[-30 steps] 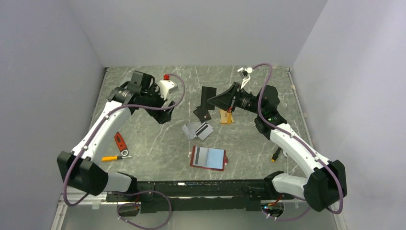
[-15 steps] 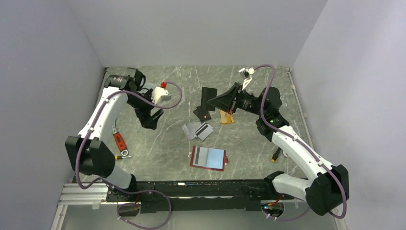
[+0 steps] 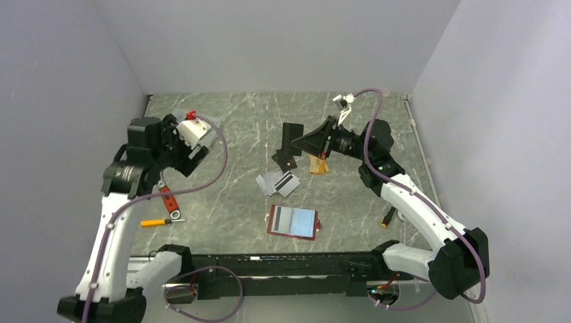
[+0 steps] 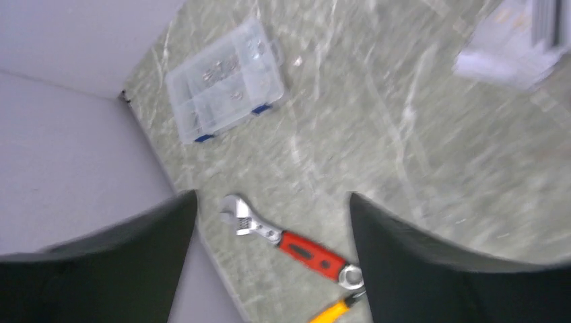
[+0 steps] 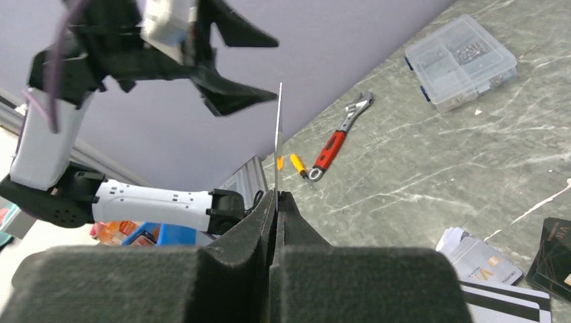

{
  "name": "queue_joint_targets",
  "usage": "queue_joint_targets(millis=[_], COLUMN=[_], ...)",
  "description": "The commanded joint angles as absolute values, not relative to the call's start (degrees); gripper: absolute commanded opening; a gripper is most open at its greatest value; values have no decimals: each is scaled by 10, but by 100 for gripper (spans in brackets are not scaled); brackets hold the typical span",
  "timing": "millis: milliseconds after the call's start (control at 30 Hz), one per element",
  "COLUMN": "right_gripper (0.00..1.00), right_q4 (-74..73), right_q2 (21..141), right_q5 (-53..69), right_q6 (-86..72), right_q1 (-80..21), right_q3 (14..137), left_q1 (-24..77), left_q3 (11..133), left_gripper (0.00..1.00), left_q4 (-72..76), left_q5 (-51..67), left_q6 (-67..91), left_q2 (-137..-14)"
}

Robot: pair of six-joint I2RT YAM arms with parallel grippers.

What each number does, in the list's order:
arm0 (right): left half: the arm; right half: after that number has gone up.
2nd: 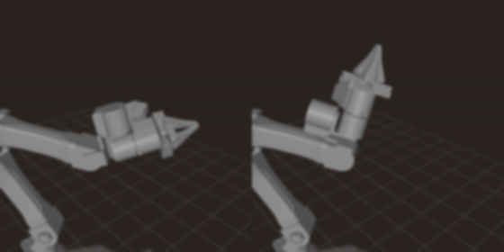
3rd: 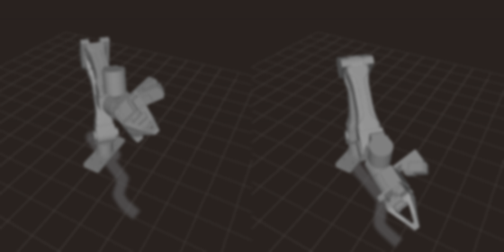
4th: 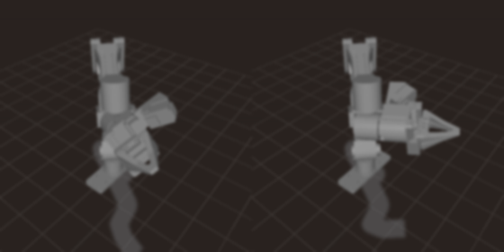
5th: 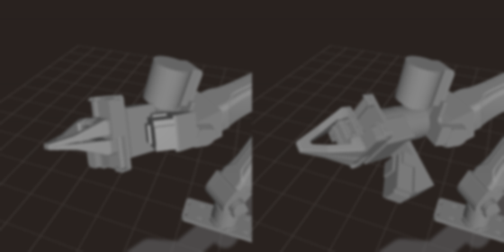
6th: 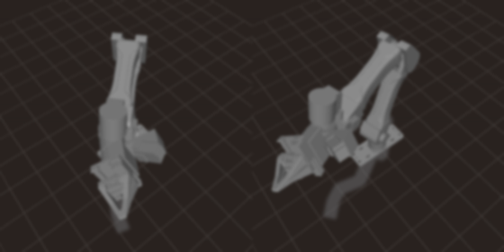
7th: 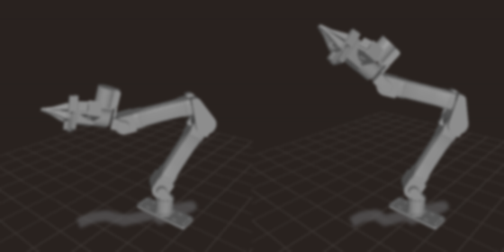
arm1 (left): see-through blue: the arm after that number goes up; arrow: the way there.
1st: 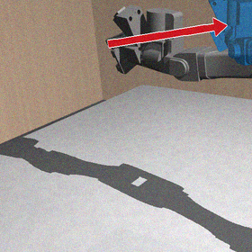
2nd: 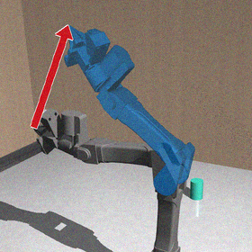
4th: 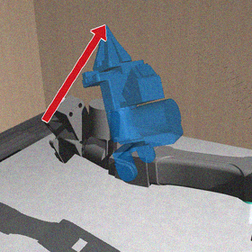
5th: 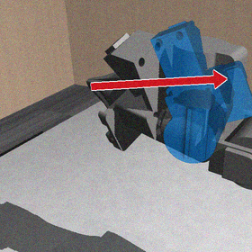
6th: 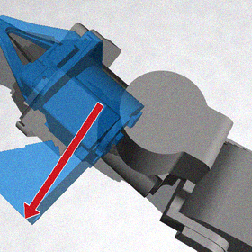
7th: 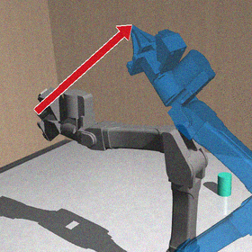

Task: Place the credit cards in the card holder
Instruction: Pick up the credit card from the storage box.

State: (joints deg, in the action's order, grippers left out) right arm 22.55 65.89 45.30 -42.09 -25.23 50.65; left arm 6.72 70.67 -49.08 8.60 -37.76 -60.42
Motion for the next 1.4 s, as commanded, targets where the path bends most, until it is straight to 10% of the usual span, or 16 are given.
queue_joint_targets(millis=[0, 33, 67, 133, 267, 567, 700, 1133, 1367], right_gripper=[0, 0, 0, 0, 0, 0, 0, 0, 0], right_q4=[222, 223, 228, 236, 263, 305, 352, 420, 426], right_q2=[651, 649, 650, 655, 671, 722, 744, 770, 787], right_q5=[453, 453, 455, 457, 466, 482, 483, 509, 513], right_q6=[-407, -408, -412, -419, -434, -449, -479, -526, -534], right_q1=[-254, -255, -255, -255, -261, -285, -297, -315, -322], right_q3=[537, 535, 536, 534, 531, 540, 541, 553, 566], left_q1=[98, 100, 100, 100, 113, 157, 165, 161, 161], left_q3=[737, 773, 815, 888, 951, 897, 852, 767, 764], left_gripper=[65, 43, 45, 95, 100, 97, 75, 81, 67], left_q4=[-486, -527, -571, -651, -679, -443, -328, -239, -177], left_q5=[101, 136, 190, 332, 584, 665, 696, 663, 705], left_q6=[-277, -271, -273, -265, -232, -44, 57, 91, 154], left_q2=[-648, -684, -719, -786, -852, -769, -758, -721, -740])
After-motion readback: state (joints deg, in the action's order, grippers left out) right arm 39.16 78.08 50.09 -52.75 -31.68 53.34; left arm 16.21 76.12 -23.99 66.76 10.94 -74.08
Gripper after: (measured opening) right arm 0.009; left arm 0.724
